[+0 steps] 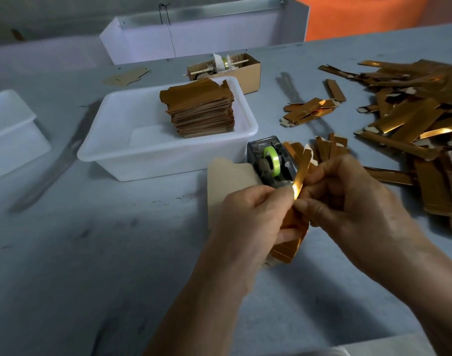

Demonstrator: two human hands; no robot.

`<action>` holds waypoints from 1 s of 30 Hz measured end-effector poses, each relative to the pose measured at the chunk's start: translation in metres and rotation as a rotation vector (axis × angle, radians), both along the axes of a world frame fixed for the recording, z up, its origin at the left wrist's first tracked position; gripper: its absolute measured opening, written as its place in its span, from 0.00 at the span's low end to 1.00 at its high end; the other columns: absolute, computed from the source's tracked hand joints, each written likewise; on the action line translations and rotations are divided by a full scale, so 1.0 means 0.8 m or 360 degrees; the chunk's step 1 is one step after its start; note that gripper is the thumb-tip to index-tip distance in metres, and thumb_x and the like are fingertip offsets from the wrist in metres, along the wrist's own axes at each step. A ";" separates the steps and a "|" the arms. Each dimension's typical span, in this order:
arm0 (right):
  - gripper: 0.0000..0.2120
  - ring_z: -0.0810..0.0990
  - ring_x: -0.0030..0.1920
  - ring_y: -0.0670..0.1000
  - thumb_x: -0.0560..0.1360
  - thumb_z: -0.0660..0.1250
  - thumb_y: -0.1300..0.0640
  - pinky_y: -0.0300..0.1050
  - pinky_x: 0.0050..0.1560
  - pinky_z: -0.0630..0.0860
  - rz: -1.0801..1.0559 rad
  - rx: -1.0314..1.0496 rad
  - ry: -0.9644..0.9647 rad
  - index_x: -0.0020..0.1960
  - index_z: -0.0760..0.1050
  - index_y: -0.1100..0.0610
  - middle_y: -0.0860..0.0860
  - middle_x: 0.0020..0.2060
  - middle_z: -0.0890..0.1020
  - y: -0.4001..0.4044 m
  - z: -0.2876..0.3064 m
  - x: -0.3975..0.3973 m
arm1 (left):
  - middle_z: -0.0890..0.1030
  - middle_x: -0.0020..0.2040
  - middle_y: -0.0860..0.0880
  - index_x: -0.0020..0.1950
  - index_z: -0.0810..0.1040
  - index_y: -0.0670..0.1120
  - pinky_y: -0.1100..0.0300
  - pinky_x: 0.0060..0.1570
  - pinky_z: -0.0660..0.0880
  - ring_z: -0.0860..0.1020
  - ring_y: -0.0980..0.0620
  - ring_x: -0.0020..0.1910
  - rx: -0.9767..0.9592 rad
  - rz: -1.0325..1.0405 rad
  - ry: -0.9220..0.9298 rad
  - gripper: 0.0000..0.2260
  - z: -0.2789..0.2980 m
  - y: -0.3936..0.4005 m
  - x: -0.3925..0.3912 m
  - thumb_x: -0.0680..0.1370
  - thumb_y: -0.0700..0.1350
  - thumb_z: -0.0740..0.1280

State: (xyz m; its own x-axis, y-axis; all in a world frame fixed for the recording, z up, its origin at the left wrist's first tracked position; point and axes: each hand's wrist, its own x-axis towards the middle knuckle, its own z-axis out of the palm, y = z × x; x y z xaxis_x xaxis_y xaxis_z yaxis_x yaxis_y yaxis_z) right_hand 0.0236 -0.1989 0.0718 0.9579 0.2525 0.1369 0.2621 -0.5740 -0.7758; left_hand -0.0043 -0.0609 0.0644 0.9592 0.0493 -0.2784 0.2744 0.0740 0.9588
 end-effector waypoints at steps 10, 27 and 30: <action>0.15 0.77 0.36 0.37 0.70 0.71 0.55 0.21 0.35 0.70 -0.0076 -0.0124 -0.0054 0.45 0.65 0.44 0.43 0.35 0.78 0.010 0.002 -0.006 | 0.85 0.36 0.47 0.41 0.82 0.45 0.51 0.41 0.83 0.84 0.49 0.36 0.0197 0.0268 -0.0232 0.08 -0.012 -0.009 -0.005 0.78 0.40 0.66; 0.19 0.78 0.37 0.41 0.61 0.60 0.32 0.31 0.34 0.72 -0.0245 0.0074 0.0022 0.45 0.69 0.43 0.45 0.35 0.78 -0.003 0.000 -0.002 | 0.84 0.36 0.53 0.41 0.80 0.51 0.57 0.35 0.81 0.83 0.55 0.36 0.0666 0.0603 -0.0662 0.05 -0.004 -0.007 -0.023 0.76 0.43 0.68; 0.23 0.81 0.41 0.47 0.58 0.68 0.37 0.37 0.38 0.77 -0.0017 0.0543 0.0480 0.48 0.75 0.48 0.50 0.38 0.81 0.008 -0.004 -0.008 | 0.83 0.36 0.54 0.42 0.81 0.51 0.63 0.35 0.80 0.83 0.56 0.35 0.0681 0.0555 -0.0644 0.05 -0.002 -0.011 -0.024 0.76 0.44 0.68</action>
